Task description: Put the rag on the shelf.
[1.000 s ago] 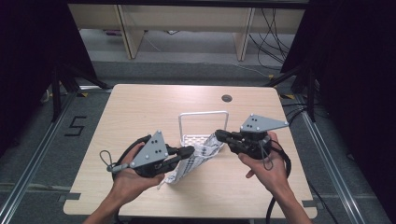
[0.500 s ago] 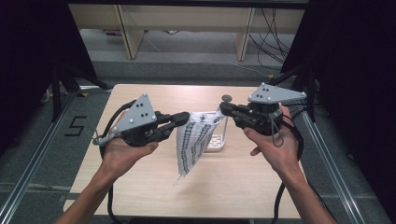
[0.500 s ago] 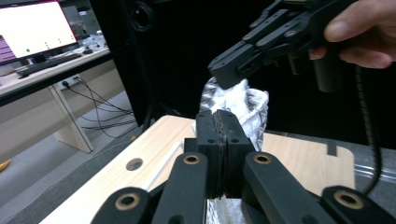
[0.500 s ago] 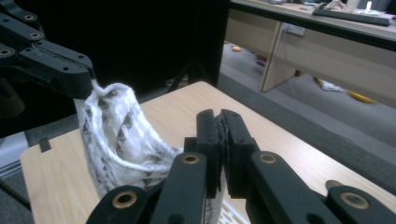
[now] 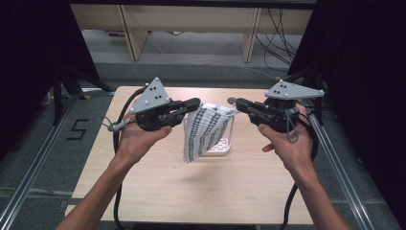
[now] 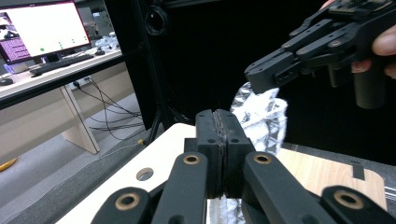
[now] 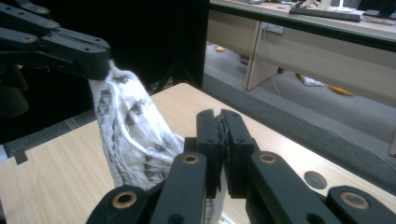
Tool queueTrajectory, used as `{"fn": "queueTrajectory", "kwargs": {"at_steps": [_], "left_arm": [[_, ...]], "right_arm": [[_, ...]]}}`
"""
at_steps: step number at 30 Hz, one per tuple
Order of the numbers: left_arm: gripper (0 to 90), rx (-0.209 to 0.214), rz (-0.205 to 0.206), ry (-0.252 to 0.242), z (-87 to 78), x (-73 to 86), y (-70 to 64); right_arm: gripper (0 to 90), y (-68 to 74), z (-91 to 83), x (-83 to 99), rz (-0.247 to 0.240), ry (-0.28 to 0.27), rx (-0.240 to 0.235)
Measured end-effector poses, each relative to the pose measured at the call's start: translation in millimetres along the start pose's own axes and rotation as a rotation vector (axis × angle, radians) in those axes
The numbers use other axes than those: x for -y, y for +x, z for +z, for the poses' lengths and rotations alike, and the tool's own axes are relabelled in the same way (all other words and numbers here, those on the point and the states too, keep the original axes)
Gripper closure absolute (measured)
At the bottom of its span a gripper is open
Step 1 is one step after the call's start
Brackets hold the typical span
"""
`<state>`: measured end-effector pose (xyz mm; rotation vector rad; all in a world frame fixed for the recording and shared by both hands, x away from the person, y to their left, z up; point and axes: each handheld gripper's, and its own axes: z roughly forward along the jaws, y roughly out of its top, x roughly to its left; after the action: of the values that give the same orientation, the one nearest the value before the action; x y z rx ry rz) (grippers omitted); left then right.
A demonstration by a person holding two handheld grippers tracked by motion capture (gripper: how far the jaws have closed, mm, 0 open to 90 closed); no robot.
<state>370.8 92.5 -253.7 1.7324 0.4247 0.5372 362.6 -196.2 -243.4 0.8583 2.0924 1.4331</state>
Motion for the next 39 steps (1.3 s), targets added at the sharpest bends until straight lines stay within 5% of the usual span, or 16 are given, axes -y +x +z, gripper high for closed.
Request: {"fn": "queueTrajectory", "kwargs": {"at_steps": [20,24,39], "left_arm": [[88.6,-0.077,-0.076,-0.013,37.8,-12.1,37.3],[88.6,-0.110,-0.097,-0.017,42.4,-14.7,49.4],[88.3,-0.186,-0.202,0.012,64.4,2.7,92.2]], "right_arm": [[87.4,-25.4,20.2,-20.5,0.024,0.005,0.071],[87.4,-31.9,31.3,-28.1,0.007,-0.006,0.099],[87.3,-60.5,90.4,-37.6,0.129,0.001,0.108]]}}
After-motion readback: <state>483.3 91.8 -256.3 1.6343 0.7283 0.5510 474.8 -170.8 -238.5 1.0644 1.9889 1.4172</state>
